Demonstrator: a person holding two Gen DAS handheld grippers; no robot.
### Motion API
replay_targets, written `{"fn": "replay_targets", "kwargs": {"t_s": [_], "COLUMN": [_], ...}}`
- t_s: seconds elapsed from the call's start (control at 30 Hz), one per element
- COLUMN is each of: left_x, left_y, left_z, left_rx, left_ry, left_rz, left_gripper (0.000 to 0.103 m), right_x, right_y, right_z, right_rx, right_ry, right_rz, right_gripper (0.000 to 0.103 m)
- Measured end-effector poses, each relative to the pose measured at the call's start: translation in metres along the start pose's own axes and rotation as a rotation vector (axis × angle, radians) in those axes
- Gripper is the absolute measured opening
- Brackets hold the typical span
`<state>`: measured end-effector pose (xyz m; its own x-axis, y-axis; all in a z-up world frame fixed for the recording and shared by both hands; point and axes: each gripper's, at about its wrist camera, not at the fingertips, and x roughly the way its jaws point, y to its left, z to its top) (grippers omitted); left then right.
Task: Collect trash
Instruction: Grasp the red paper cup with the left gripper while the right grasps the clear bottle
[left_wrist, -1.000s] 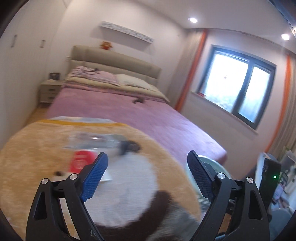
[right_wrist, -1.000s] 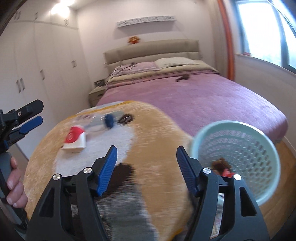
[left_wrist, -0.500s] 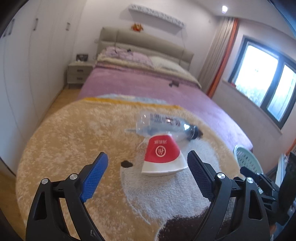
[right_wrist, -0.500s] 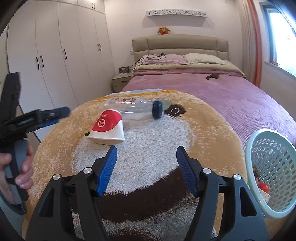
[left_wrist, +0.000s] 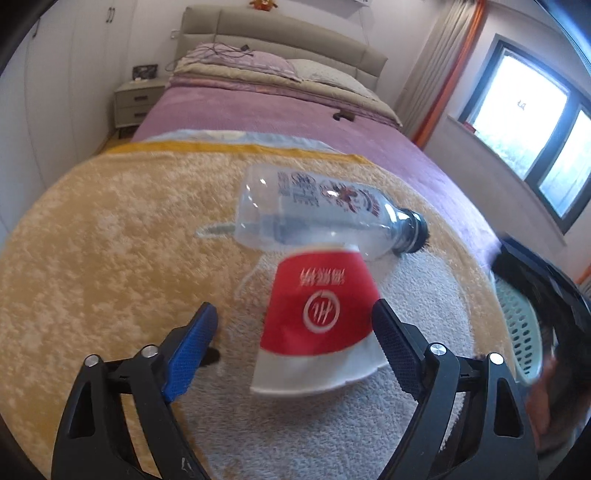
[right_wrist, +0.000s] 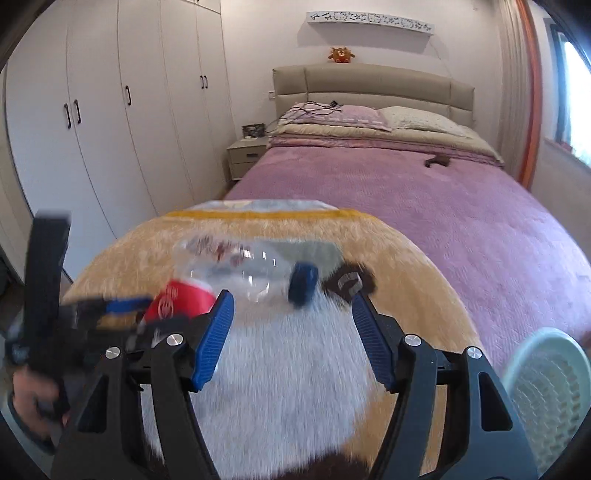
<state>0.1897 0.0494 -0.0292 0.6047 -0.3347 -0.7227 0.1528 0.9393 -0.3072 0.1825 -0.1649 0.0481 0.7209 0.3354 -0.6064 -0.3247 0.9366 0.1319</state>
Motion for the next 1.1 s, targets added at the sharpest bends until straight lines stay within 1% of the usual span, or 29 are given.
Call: {"fn": "replay_targets", "kwargs": {"t_s": [0.07,0.13,0.17,0.2,0.23,0.3,0.33,0.37,0.4,0.43,0.6,0.73,0.77,0.8,0.83,0.9,0.93,1.0,1.1], "left_x": [0.000,-0.003,-0.004,-0.003,-0.002,-0.002,-0.003,-0.004,-0.005,-0.007,-0.026,-0.051,-0.060,-0.063,-0.068,-0.072,-0.072,-0.072,-0.070], "left_y": [-0.001,-0.003,-0.003,-0.005,-0.006,-0.009,-0.010,-0.011,-0.011,-0.011,-0.005,0.007,0.013,0.017,0.023,0.032,0.035,0.039,0.042], "left_z": [-0.005,-0.009,-0.010,-0.010,-0.011,-0.013,-0.014,-0.014,-0.015,-0.015,-0.022,-0.042,-0.049,-0.051,-0.055,-0.055,-0.054,-0.051,-0.050], "left_rx": [-0.016,-0.010,-0.015,-0.017,-0.016,-0.005,0.000,0.005,0.004,0.001,-0.034,-0.070,-0.085,-0.095,-0.113,-0.138,-0.145,-0.148,-0.147], "left_ry": [0.003,0.002,0.002,0.003,0.004,-0.005,-0.007,-0.009,-0.015,-0.020,-0.035,-0.072,-0.091,-0.100,-0.112,-0.121,-0.125,-0.147,-0.171], "left_rz": [-0.013,-0.032,-0.050,-0.063,-0.075,-0.075,-0.074,-0.083,-0.092,-0.099,-0.134,-0.068,-0.038,-0.023,-0.010,-0.010,-0.008,0.000,-0.010], "left_gripper": [0.078,0.068,0.065,0.059,0.056,0.055,0.051,0.048,0.043,0.040,0.031,0.030,0.030,0.030,0.030,0.030,0.030,0.030,0.030], "right_x": [0.018,0.035,0.047,0.055,0.064,0.074,0.079,0.081,0.083,0.083,0.068,0.050,0.044,0.042,0.038,0.033,0.036,0.043,0.058], "right_y": [-0.005,-0.009,-0.012,-0.014,-0.016,-0.018,-0.018,-0.017,-0.015,-0.012,0.002,0.021,0.030,0.035,0.040,0.046,0.047,0.044,0.044], "right_z": [0.010,0.018,0.022,0.025,0.027,0.030,0.031,0.031,0.030,0.028,0.013,-0.006,-0.012,-0.014,-0.016,-0.015,-0.012,-0.005,0.008], "right_rx": [0.019,0.035,0.043,0.049,0.053,0.057,0.056,0.053,0.048,0.039,-0.004,-0.052,-0.070,-0.079,-0.088,-0.088,-0.064,-0.012,0.059], "right_ry": [0.010,0.032,0.047,0.058,0.070,0.090,0.106,0.118,0.125,0.126,0.152,0.168,0.174,0.176,0.169,0.146,0.151,0.154,0.145], "right_rz": [0.030,0.064,0.080,0.089,0.100,0.135,0.160,0.185,0.201,0.206,0.267,0.322,0.345,0.353,0.347,0.256,0.190,0.159,0.122], "right_gripper": [0.063,0.063,0.063,0.063,0.063,0.063,0.063,0.063,0.064,0.064,0.064,0.064,0.064,0.063,0.063,0.063,0.063,0.064,0.068]}}
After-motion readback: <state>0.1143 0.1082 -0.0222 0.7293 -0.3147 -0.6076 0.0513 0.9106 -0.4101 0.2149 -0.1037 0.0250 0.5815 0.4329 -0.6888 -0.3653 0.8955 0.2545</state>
